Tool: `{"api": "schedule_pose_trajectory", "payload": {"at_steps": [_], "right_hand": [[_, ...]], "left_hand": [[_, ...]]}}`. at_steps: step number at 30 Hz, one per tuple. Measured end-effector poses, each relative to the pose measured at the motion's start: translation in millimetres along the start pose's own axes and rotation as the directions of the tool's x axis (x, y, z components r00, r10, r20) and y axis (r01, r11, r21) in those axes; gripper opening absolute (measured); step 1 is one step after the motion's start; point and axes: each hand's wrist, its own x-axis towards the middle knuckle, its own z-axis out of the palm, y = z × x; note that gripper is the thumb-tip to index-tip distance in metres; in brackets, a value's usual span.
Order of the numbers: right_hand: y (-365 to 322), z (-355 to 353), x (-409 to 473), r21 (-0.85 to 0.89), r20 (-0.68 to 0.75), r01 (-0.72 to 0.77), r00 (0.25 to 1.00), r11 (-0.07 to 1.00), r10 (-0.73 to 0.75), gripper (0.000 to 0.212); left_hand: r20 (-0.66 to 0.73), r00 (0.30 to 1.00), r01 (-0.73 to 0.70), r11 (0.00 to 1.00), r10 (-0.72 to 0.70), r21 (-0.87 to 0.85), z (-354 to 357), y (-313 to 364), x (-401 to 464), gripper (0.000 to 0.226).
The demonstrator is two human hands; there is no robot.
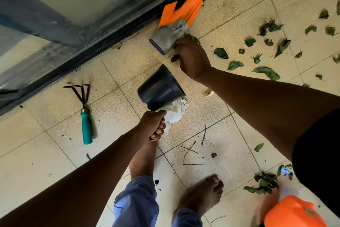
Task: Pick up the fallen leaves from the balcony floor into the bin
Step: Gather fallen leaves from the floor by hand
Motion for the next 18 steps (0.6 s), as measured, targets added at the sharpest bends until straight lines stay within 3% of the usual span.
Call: {"api": "schedule_pose_trajectory", "payload": {"at_steps": [7,11,14,18], "right_hand": [[-6.2,-4.9,-5.6,0.006,-0.019,-0.078,0.997,0.997,0.078,0.026],[-3.4,-22.2,-5.5,0.186,-0.124,-0.247,0.954,0.951,0.272,0.034],[3.6,-31.4,4.6,0.236,-0.099,-0.402,0.896,0.885,0.433,0.046],[15.1,-21.6,12.7,0.110,-0.020,-0.452,0.889,0.885,0.457,0.023]], "left_hand": [[-0.002,1.000,0.009,1.000,-0.010,-0.016,-4.6,-9.7,1.3,0.043],[-0.002,1.000,0.020,1.000,-0.020,-0.019,-6.4,-15.1,2.7,0.042],[-0.005,1.000,0.013,1.000,-0.013,-0.005,-5.8,-14.8,2.1,0.042],[-0.004,1.000,0.009,1.000,-0.009,-0.025,-4.6,-10.3,-2.4,0.042]]}}
